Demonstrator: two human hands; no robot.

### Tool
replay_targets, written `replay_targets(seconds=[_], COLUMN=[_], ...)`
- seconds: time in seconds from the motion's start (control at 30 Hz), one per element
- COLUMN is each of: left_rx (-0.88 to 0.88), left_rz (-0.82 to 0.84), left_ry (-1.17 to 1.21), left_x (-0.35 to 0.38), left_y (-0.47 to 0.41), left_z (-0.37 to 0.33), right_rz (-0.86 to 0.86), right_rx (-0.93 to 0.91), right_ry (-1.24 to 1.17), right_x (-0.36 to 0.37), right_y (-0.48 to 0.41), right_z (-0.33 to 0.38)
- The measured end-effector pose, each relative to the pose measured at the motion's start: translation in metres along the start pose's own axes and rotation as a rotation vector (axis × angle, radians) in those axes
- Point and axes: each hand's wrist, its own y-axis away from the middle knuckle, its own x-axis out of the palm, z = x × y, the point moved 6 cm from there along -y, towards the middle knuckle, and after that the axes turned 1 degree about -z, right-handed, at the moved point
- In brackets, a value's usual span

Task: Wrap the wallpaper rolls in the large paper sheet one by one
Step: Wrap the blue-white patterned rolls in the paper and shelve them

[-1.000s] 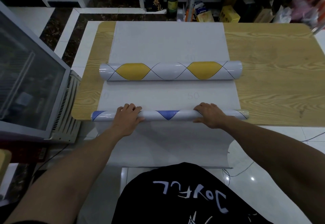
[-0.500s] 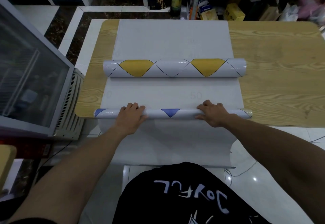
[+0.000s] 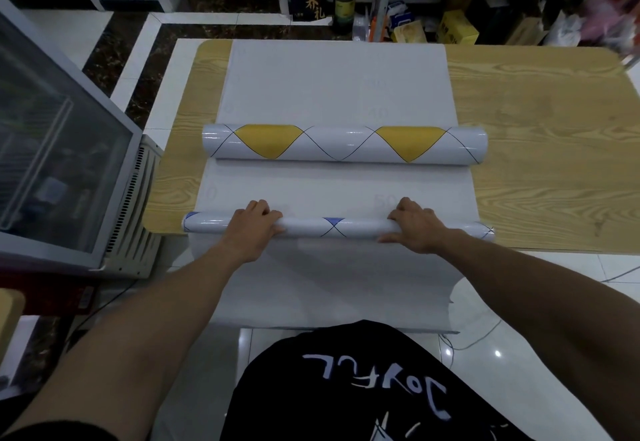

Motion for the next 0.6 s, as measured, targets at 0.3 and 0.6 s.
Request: replay_targets(seconds=[0.3,0.6], left_rx=[-0.041,-0.031], left_rz=[-0.004,-0.009], left_ry=[0.082,0.068], left_x=[0.003,0.0], left_y=[0.008,0.003], left_z=[-0.004,0.0], right_rz=[-0.102,-0.1], right_rx=[-0.002,-0.014], right_ry=[-0.023,0.041], right_x=[-0.007,0.002], right_y=[0.0,0.0], right_z=[-0.003,-0.004])
